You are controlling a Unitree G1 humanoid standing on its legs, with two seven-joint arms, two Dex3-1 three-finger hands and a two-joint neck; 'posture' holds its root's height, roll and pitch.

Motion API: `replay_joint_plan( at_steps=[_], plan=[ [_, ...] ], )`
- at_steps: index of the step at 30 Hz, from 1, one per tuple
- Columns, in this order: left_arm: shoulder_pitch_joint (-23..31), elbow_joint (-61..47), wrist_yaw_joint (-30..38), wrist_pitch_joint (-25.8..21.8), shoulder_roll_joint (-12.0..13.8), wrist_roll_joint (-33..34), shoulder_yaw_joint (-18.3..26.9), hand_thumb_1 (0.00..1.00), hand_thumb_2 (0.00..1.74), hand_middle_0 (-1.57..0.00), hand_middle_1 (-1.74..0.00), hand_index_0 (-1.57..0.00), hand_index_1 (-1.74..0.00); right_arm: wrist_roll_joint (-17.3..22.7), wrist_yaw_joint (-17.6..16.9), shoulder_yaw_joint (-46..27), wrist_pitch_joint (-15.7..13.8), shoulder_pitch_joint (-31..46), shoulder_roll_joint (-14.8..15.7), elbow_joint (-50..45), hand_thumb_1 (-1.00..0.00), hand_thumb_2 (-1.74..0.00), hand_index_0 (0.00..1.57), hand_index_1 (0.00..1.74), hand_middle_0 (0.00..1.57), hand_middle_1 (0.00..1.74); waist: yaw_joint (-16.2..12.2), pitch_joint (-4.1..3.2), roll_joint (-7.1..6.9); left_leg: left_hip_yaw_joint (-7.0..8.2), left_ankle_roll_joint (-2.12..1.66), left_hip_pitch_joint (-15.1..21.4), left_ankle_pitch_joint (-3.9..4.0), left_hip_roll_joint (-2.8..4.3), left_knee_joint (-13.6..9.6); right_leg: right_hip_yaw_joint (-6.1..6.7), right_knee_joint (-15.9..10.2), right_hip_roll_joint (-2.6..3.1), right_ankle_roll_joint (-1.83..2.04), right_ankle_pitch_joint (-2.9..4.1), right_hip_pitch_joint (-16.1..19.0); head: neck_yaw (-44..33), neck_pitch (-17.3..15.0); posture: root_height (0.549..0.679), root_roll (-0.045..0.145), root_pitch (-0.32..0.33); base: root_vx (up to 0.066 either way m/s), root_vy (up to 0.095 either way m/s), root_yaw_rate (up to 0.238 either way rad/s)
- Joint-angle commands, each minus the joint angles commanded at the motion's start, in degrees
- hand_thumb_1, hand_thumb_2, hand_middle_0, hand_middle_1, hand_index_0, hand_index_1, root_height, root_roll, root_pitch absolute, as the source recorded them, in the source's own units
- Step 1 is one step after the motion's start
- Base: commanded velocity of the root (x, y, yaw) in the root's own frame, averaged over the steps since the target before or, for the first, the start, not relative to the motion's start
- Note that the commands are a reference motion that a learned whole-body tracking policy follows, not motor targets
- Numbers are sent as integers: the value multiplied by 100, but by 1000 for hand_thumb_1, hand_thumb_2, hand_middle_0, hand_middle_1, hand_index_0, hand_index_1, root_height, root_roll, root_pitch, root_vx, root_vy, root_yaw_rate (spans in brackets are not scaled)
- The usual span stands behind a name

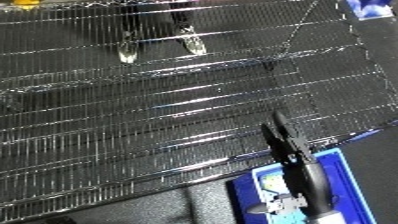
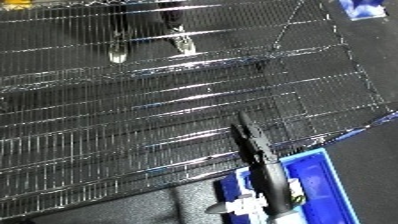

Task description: Pick up the object and place it into the box

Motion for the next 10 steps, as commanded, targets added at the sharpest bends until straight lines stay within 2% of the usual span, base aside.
replay_joint_plan(
  at_steps=[10],
  plan=[
    [170, -22, -138, -30, 37, -59, 46, 1000, 1740, -1570, -1740, -1570, -1740, 148, -82, -6, -170, 132, 37, 120, 0, 0, 0, 0, 0, 0, 22, 0, 3, 15, -9, -9, -40, 13, 107, 15, 30, -53, 9, -2, 36, 3, -36, 652, 40, -13, 30, -13, -4]
  ],
)
